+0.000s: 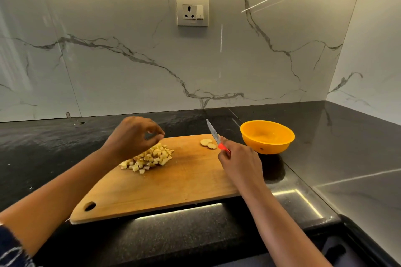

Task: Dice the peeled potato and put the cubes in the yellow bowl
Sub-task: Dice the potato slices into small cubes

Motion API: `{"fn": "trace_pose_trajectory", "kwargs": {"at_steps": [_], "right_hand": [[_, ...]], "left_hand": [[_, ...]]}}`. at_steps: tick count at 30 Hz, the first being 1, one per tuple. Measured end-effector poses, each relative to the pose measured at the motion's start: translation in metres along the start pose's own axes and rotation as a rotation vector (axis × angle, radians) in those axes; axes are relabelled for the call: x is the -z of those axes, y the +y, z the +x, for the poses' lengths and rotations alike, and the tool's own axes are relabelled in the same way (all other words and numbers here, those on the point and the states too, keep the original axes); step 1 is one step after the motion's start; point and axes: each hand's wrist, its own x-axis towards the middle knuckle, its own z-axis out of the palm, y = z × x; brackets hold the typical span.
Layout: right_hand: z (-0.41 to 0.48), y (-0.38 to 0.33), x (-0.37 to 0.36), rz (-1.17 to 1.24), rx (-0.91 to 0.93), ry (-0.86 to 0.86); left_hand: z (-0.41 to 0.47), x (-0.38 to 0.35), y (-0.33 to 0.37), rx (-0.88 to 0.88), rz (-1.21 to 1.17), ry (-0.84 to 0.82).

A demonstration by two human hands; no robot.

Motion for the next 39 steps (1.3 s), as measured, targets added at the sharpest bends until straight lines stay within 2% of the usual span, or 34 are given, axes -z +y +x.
{"fn": "trace_pose_trajectory", "kwargs": {"at_steps": [4, 11, 14, 17, 19, 25, 27, 30, 32, 35, 39], "right_hand": [[0.000, 0.000, 0.000, -0.004, -0.016, -0.004], [0.002, 0.005, 0.002, 0.020, -0.087, 0.075], [0.003, 0.009, 0.003, 0.033, -0.099, 0.092], [0.003, 0.009, 0.004, 0.036, -0.086, 0.068], [0.003, 0.008, 0.004, 0.034, -0.072, 0.050], [0.004, 0.009, 0.004, 0.039, -0.047, 0.064], [0.005, 0.008, 0.004, 0.042, -0.046, 0.067], [0.004, 0.008, 0.005, 0.050, -0.051, 0.079], [0.003, 0.007, 0.006, 0.054, -0.052, 0.069], [0.001, 0.005, 0.006, 0.039, -0.039, 0.019], [-0.006, -0.003, 0.004, 0.028, -0.006, -0.076]], "left_hand": [[-0.007, -0.015, 0.018, -0.076, 0.109, -0.251], [0.018, -0.036, 0.038, 0.009, 0.057, -0.201], [0.046, -0.051, 0.053, -0.027, 0.045, -0.317], [0.069, -0.074, 0.066, -0.079, 0.140, -0.467], [0.078, -0.086, 0.070, -0.089, 0.154, -0.502], [0.081, -0.088, 0.065, -0.185, 0.164, -0.385], [0.074, -0.082, 0.061, -0.225, 0.149, -0.279], [0.060, -0.067, 0.056, -0.204, -0.031, -0.125], [0.041, -0.053, 0.056, -0.213, -0.137, -0.078], [0.006, -0.040, 0.050, -0.258, -0.184, -0.129], [-0.017, -0.035, 0.042, -0.187, -0.256, -0.256]]}}
